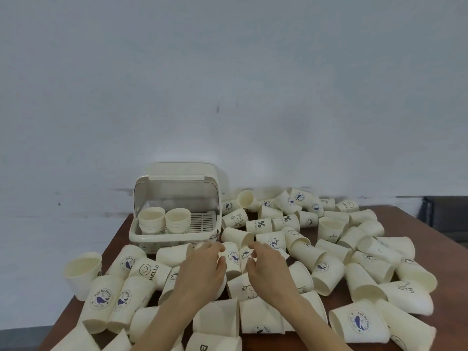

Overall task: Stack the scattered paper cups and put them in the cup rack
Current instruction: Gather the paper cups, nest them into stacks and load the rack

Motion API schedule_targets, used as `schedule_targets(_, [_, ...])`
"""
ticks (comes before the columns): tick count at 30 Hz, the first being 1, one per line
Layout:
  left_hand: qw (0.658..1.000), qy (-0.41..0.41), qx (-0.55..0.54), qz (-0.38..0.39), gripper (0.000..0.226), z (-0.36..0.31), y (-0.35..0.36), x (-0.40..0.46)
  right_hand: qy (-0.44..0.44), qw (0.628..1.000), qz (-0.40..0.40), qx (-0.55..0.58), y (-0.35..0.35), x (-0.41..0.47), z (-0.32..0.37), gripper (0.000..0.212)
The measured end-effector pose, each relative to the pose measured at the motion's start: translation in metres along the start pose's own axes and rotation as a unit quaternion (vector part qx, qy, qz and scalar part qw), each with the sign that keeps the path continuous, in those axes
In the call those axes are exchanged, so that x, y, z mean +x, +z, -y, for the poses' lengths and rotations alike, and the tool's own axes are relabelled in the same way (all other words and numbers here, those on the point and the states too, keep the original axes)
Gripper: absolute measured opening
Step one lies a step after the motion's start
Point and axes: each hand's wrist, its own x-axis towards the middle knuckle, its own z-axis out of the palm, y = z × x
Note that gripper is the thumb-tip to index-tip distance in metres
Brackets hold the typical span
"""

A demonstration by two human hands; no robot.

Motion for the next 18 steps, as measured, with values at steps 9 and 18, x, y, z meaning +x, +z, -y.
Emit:
schedule_targets(9, [1.000,0.024,-0.004,0.000,0.027,-0.015,0.008,0.004,0.017,1.000,0.003,0.003,-0.005,0.000,-0.008,0.036])
schedule_targets(18, [0.999,0.035,0.008,0.024,0.029,-0.036,0.021,0.035,0.035,0.999,-0.008,0.008,-0.016,0.012,-0.022,0.040])
